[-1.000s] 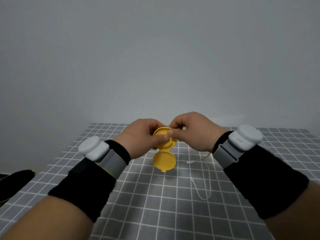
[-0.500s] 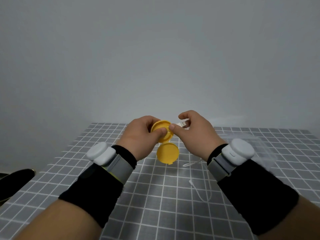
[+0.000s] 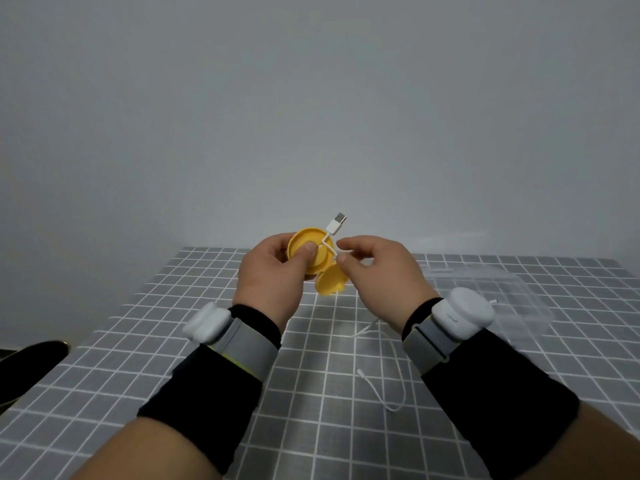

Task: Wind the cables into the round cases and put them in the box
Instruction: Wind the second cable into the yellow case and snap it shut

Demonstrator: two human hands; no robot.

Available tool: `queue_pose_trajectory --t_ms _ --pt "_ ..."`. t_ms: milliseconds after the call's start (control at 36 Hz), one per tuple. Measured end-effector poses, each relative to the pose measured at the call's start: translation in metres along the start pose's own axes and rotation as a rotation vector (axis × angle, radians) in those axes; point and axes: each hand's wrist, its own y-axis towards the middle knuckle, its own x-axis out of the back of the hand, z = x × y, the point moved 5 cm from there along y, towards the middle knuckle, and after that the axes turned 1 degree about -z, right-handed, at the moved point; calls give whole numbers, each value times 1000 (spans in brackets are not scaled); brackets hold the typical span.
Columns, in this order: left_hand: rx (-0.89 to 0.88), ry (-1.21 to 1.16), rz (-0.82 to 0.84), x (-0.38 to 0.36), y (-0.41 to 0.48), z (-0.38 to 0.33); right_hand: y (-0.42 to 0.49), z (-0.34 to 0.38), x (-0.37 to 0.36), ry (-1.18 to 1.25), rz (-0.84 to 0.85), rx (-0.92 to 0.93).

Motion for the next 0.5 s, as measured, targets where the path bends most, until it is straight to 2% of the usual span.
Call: queue_pose_trajectory --t_ms 83,194,500 --pt "52 -138 -29 -5 -2 3 3 7 -4 -22 12 8" --pt "119 -264 17 -9 -4 10 6 7 -4 -5 -10 -22" --pt "160 -234 78 -4 -3 15 4 13 -4 -115 59 9"
